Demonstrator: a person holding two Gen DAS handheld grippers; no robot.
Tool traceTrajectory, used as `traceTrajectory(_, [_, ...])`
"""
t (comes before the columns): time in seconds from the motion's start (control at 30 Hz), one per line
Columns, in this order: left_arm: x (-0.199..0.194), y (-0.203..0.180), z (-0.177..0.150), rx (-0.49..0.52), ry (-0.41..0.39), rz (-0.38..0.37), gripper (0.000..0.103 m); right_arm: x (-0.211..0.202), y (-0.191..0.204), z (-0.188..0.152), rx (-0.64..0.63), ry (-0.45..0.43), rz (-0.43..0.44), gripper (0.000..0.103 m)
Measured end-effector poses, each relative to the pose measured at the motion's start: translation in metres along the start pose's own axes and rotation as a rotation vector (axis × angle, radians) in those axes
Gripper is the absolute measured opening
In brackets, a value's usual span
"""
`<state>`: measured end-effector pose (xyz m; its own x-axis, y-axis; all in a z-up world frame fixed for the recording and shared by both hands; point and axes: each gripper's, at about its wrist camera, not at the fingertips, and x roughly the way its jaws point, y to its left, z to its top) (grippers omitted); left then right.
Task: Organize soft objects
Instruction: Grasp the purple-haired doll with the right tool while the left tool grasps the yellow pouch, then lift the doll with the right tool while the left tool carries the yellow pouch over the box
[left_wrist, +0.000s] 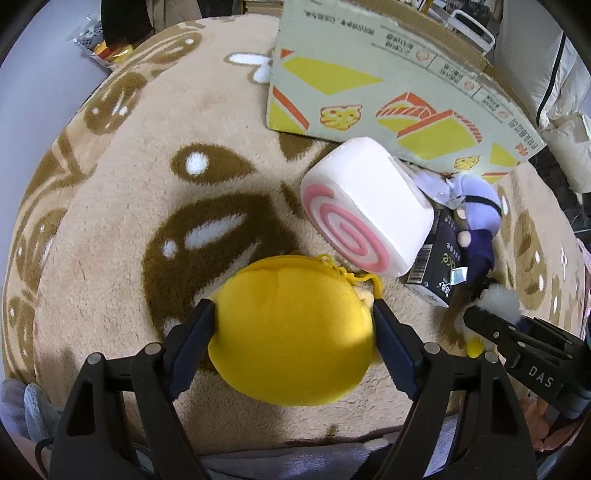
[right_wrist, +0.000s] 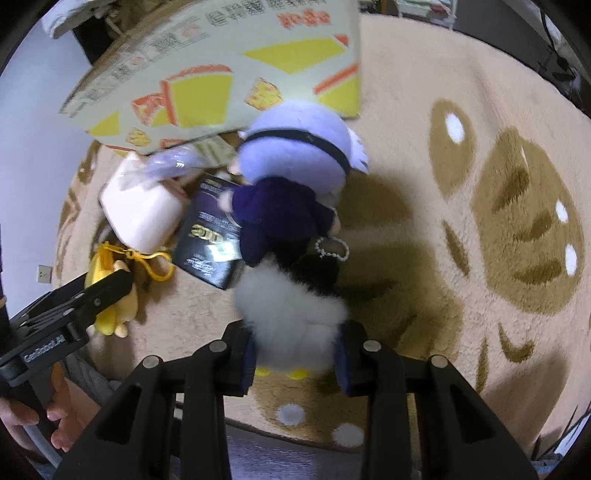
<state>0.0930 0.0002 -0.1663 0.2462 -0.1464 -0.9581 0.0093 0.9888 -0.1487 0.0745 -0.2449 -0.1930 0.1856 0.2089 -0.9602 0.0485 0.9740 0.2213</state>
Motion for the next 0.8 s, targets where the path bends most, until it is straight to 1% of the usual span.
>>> traceTrajectory(0.1, [-0.007,0.003,-0.002,-0.002,-0.020,-0.006,0.078,-0.012,0.005,0.000,-0.006,-0.058,0.003,0.034])
traceTrajectory(0.17, [-0.009,0.006,-0.002,-0.007,-0.023,-0.009,0.078,-0.019,0.006,0.001,0.002,-0.087,0.020,0.034])
traceTrajectory(0.4, [-0.015,0.010,-0.004,-0.014,-0.034,-0.010,0.077,-0.031,0.003,0.003,0.008,-0.144,0.027,0.034])
traceTrajectory(0.5, [-0.015,-0.002,-0.004,-0.009,-0.052,-0.001,0.077,-0.036,0.004,-0.001,-0.017,-0.178,0.022,0.034])
traceTrajectory(0.6, [-0.025,-0.007,-0.005,0.004,-0.106,-0.002,0.077,-0.045,0.008,-0.002,-0.042,-0.218,0.030,0.034])
traceTrajectory(0.67, [-0.035,-0.010,-0.006,0.012,-0.164,0.022,0.077,-0.051,0.010,-0.003,-0.057,-0.244,0.032,0.034])
traceTrajectory(0.8, [-0.057,-0.015,-0.009,0.025,-0.275,0.026,0.077,-0.063,0.015,-0.003,-0.073,-0.314,0.049,0.034])
